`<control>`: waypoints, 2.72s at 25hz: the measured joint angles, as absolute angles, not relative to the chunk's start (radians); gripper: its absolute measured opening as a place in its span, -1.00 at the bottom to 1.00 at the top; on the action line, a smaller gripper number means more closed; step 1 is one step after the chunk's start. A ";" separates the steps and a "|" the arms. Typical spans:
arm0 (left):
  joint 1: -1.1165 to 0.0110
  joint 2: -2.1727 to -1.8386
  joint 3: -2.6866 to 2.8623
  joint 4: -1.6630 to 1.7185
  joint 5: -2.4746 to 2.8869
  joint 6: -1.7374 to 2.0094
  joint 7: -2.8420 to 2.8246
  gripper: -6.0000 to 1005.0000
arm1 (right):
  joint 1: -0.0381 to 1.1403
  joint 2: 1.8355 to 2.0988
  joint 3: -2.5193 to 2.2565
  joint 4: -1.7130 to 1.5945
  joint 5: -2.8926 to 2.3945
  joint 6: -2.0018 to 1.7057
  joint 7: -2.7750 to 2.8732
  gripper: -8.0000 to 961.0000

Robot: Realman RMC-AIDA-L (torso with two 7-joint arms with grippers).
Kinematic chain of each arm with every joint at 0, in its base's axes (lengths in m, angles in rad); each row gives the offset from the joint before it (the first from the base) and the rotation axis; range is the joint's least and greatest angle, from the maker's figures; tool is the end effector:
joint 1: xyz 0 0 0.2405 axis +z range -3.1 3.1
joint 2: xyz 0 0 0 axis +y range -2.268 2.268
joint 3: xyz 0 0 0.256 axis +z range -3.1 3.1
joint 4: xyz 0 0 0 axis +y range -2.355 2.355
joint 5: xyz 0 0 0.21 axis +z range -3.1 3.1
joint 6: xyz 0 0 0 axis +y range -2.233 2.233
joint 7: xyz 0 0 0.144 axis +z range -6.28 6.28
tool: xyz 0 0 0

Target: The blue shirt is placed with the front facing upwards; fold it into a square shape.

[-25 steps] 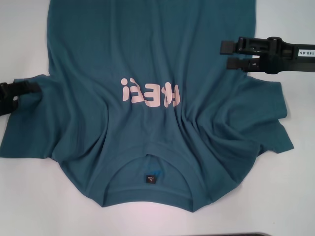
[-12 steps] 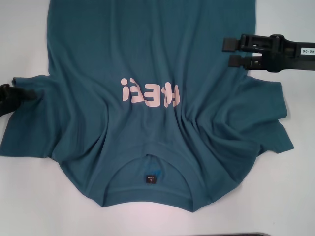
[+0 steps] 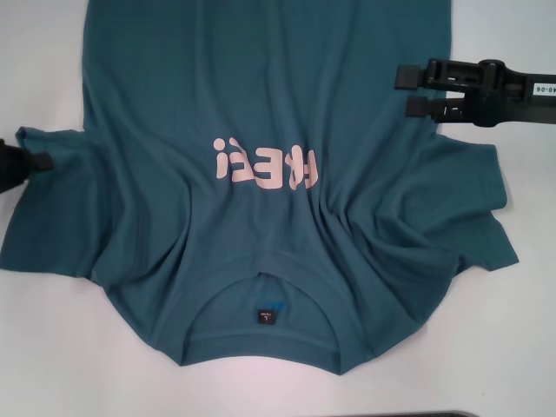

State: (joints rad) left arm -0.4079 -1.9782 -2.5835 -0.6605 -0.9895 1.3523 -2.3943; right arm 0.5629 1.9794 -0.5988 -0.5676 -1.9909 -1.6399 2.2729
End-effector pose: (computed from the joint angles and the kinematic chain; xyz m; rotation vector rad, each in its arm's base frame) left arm -0.3626 0.3155 0.0555 -1.8101 -1.9866 -0.6601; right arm 0.2700 0.3373 0.0355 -2.3332 1.8812 0.9335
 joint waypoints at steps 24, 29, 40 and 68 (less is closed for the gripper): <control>-0.555 -1.858 -2.543 -0.858 -0.722 1.471 -2.633 -0.99 | 0.561 1.977 -0.598 -0.568 -1.993 -1.641 2.279 0.96; -0.574 -1.871 -2.542 -0.871 -0.721 1.562 -2.653 -0.99 | 0.557 1.977 -0.598 -0.568 -1.993 -1.641 2.279 0.96; -0.601 -1.988 -2.466 -1.038 -0.697 1.692 -2.796 -0.98 | 0.558 1.979 -0.600 -0.566 -1.995 -1.637 2.280 0.96; -0.732 -2.077 -2.413 -0.996 -0.483 1.500 -2.900 -0.98 | 0.557 1.975 -0.598 -0.557 -1.991 -1.630 2.283 0.96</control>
State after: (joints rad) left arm -0.7325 -2.0767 -2.4130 -0.9957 -0.4827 1.5000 -2.8998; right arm 0.5568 1.9749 -0.5983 -0.5569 -1.9911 -1.6305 2.2826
